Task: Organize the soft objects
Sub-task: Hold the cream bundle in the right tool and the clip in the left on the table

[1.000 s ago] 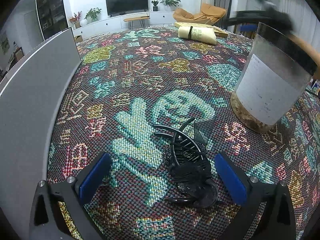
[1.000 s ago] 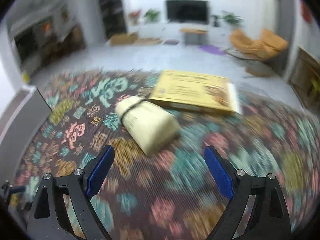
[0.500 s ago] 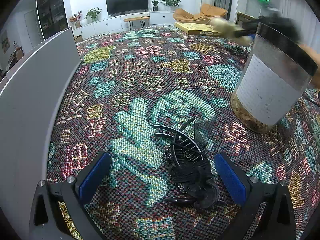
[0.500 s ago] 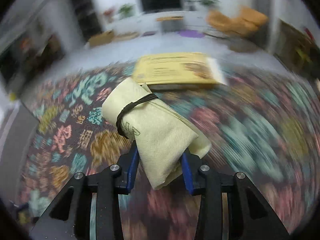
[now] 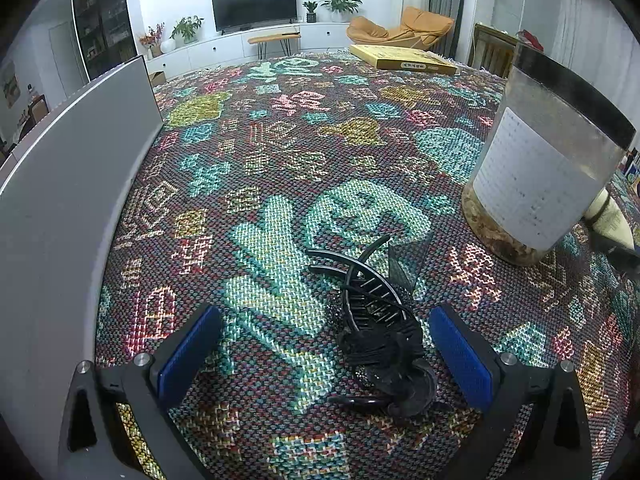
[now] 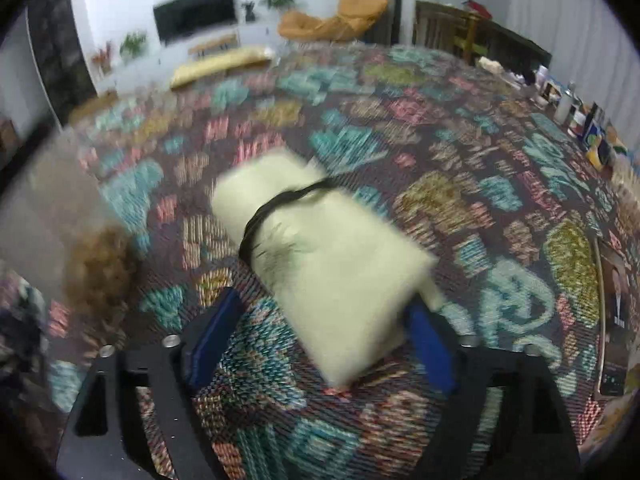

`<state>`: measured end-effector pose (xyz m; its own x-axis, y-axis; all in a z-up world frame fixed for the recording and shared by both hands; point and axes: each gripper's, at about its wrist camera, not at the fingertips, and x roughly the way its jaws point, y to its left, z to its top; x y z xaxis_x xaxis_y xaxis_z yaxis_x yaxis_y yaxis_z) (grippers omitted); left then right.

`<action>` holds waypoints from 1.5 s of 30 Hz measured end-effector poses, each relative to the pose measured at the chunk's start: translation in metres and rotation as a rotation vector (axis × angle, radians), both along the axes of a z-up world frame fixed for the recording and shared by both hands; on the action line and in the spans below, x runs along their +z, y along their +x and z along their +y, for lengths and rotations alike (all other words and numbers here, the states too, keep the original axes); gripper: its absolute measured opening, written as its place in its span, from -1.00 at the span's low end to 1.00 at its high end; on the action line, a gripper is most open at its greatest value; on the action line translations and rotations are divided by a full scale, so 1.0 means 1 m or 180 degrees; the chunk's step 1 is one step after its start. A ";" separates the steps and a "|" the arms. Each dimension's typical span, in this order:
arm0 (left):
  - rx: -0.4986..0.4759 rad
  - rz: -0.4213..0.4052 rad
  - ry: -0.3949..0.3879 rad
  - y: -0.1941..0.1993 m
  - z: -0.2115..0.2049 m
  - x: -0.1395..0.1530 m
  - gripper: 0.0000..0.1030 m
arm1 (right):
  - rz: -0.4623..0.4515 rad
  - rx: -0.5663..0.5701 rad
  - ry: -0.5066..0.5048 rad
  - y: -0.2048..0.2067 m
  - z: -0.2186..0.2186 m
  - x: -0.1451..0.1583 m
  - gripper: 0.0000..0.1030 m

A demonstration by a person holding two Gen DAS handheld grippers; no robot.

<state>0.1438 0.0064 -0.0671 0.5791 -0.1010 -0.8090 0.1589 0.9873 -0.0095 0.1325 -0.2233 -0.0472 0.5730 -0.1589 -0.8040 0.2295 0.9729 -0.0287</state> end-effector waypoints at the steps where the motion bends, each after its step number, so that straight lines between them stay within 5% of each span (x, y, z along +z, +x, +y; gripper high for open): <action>1: 0.0000 0.0000 0.0002 0.000 0.001 0.000 1.00 | -0.0012 0.0011 -0.0037 0.001 0.001 0.000 0.78; 45: -0.0001 0.0001 -0.0001 0.000 0.001 0.000 1.00 | -0.0033 -0.0003 0.0032 0.004 -0.003 -0.003 0.82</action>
<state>0.1441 0.0074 -0.0669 0.5788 -0.1013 -0.8091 0.1591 0.9872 -0.0098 0.1365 -0.2265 -0.0500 0.5811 -0.1514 -0.7996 0.2307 0.9729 -0.0165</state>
